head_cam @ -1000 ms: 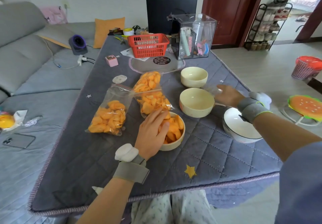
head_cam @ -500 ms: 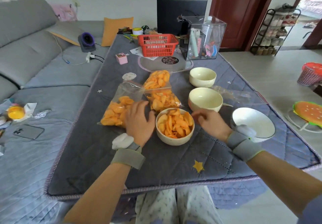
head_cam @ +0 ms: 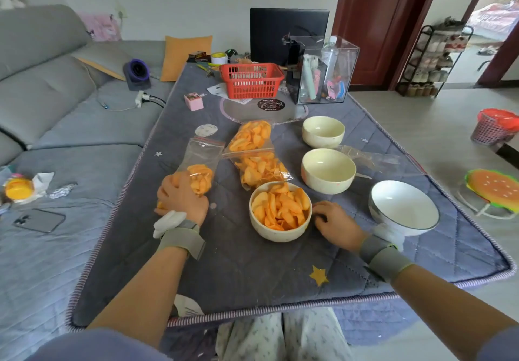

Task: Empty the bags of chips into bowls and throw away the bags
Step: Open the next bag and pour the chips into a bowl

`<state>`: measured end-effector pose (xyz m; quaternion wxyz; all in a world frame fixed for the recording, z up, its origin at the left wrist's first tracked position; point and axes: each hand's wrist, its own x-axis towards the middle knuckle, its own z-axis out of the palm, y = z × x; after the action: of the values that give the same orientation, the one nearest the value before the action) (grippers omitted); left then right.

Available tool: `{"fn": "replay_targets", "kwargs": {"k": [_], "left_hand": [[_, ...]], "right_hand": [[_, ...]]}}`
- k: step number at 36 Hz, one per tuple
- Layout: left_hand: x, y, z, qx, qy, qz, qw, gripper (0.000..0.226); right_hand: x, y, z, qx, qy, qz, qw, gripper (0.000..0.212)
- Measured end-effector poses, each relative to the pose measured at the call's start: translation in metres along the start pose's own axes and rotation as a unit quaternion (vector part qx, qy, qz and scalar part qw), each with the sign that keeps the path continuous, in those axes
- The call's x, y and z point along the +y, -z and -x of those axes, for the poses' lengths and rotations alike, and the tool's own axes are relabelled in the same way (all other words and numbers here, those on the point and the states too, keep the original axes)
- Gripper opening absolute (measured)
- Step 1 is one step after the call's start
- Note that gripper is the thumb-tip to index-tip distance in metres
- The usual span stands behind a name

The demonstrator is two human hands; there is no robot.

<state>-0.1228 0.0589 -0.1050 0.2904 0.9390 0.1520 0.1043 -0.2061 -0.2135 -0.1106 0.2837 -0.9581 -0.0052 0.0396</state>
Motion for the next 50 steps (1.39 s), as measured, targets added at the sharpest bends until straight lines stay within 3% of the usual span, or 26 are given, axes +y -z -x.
{"fn": "replay_targets", "kwargs": {"k": [4, 8, 11, 14, 19, 22, 24, 26, 29, 32, 34, 37, 42, 44, 47, 50], "left_hand": [[-0.003, 0.005, -0.008, 0.052, 0.027, 0.152, 0.987, 0.045], [0.002, 0.022, -0.005, 0.066, -0.024, 0.323, 0.944, 0.045], [0.014, 0.035, 0.006, -0.017, -0.035, 0.471, 0.882, 0.054], [0.021, 0.047, 0.012, -0.175, -0.012, 0.596, 0.783, 0.059], [0.030, 0.057, 0.019, -0.417, -0.048, 0.604, 0.677, 0.063], [0.042, 0.054, 0.024, -0.469, -0.049, 0.608, 0.638, 0.077], [0.054, 0.051, 0.031, -0.477, -0.051, 0.623, 0.618, 0.069], [0.068, 0.046, 0.039, -0.474, -0.053, 0.626, 0.617, 0.057], [0.085, 0.037, 0.052, -0.468, -0.060, 0.578, 0.666, 0.056], [0.096, 0.029, 0.063, -0.462, -0.104, 0.510, 0.718, 0.056], [0.106, 0.027, 0.068, -0.461, -0.118, 0.503, 0.722, 0.049], [0.123, 0.027, 0.064, -0.441, -0.090, 0.523, 0.724, 0.045], [0.159, 0.021, 0.047, -0.415, -0.043, 0.549, 0.725, 0.065], [0.173, 0.015, 0.044, -0.410, -0.042, 0.527, 0.743, 0.053], [0.185, 0.007, 0.041, -0.355, -0.024, 0.507, 0.785, 0.012], [0.200, -0.008, 0.039, -0.331, 0.022, 0.516, 0.790, 0.009]], "right_hand": [[-0.012, 0.013, 0.001, 0.086, -0.060, -0.069, 0.992, 0.033], [-0.029, 0.030, -0.003, 0.185, -0.059, -0.128, 0.973, 0.028], [-0.044, 0.041, -0.010, 0.198, -0.006, -0.190, 0.962, 0.024], [-0.061, 0.044, -0.017, 0.161, 0.042, -0.225, 0.960, 0.025], [-0.087, 0.057, -0.019, 0.093, 0.066, -0.356, 0.927, 0.055], [-0.093, 0.065, -0.014, 0.029, 0.047, -0.434, 0.899, 0.061], [-0.093, 0.063, -0.009, -0.005, 0.038, -0.432, 0.901, 0.066], [-0.089, 0.058, -0.004, -0.036, 0.027, -0.433, 0.900, 0.063], [-0.079, 0.055, 0.003, -0.060, 0.020, -0.476, 0.877, 0.049], [-0.067, 0.059, 0.004, -0.017, 0.003, -0.511, 0.860, 0.048], [-0.054, 0.066, 0.004, 0.014, 0.008, -0.513, 0.858, 0.053], [-0.038, 0.082, 0.011, 0.038, 0.026, -0.474, 0.880, 0.047], [-0.015, 0.108, 0.024, 0.003, 0.051, -0.368, 0.929, 0.043], [-0.007, 0.115, 0.026, -0.003, 0.039, -0.344, 0.938, 0.043], [0.001, 0.121, 0.025, 0.003, 0.014, -0.344, 0.939, 0.043], [0.019, 0.127, 0.023, 0.016, -0.027, -0.425, 0.905, 0.033]]}}
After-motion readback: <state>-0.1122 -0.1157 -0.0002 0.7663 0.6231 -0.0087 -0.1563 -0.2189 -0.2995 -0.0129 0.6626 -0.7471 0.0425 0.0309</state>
